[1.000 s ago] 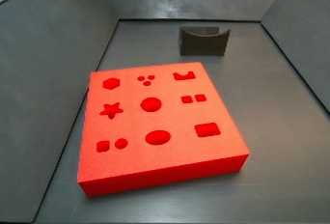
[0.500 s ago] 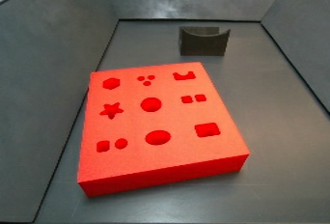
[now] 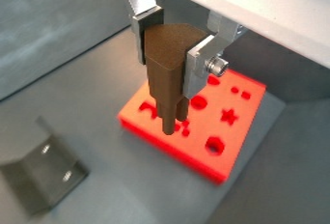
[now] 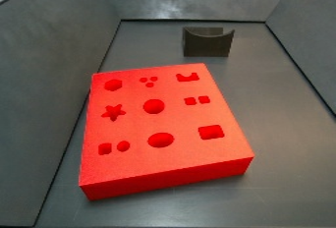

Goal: Pick up the 3 prong object. Move up. Move to above the board. Insert the 3 prong object.
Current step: Move to above the board, then insert the 3 prong object.

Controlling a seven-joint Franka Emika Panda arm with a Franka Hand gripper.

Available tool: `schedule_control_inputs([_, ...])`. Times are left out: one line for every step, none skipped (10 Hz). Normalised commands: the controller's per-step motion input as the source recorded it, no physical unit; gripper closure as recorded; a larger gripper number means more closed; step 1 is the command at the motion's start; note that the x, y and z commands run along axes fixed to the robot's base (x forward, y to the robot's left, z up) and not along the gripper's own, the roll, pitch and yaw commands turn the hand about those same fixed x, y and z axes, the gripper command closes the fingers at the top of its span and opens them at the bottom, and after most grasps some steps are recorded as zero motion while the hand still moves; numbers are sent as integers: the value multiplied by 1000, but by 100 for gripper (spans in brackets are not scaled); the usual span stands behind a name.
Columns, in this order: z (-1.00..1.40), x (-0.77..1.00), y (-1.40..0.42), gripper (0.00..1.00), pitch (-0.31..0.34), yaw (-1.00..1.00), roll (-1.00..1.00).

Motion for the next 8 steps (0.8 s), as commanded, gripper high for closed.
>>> schedule_control_inputs([178,408,-1000,100,124,6,2])
schedule_control_inputs([181,414,-1000,100,124,8,3])
schedule_control_inputs([179,416,-948,100,127,10,15])
schedule_control_inputs([127,325,-673,100,123,11,22])
schedule_control_inputs([70,205,-354,100,115,10,38])
schedule_control_inputs([59,156,-251,100,102,7,39])
schedule_control_inputs([-23,0,0,100,0,0,0])
schedule_control_inputs([-69,0,14,100,0,0,0])
